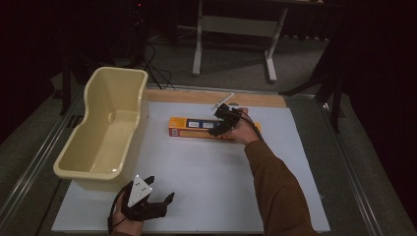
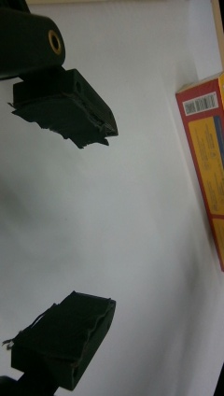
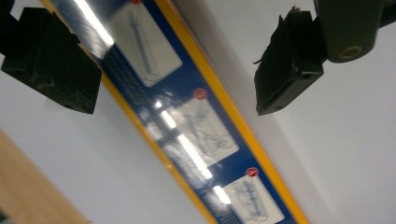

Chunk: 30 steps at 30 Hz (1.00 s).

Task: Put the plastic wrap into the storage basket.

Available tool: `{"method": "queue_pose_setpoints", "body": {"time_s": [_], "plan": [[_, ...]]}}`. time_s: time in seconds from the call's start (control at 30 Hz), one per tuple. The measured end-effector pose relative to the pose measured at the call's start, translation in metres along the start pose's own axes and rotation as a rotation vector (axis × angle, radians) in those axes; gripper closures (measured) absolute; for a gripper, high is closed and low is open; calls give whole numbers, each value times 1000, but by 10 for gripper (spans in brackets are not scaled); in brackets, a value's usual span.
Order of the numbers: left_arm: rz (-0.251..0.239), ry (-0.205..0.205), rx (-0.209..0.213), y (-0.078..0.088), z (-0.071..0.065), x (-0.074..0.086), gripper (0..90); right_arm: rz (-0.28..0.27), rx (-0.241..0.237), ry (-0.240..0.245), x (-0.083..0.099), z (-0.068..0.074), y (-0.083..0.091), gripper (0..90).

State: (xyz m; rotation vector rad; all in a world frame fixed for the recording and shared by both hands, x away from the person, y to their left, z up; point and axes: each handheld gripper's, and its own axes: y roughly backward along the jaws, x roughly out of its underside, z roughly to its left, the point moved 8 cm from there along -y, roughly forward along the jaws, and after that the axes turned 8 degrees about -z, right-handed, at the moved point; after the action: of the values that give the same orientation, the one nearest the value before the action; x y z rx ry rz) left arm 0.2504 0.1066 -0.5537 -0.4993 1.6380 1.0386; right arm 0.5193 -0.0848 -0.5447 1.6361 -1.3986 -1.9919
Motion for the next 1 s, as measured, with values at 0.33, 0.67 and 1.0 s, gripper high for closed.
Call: {"method": "queue_pose_setpoints", "body": {"time_s": [0.33,0.67,1.0], "plan": [[9,-5,7,-3,-2,1,156,92,45,97,1,-4,-11,158],[11,-9,10,-3,-3,1,156,158,46,53,2,-2,-16,156],[14,-16,15,-5,-5,1,156,335,24,-26,0,9,-12,220]]}}
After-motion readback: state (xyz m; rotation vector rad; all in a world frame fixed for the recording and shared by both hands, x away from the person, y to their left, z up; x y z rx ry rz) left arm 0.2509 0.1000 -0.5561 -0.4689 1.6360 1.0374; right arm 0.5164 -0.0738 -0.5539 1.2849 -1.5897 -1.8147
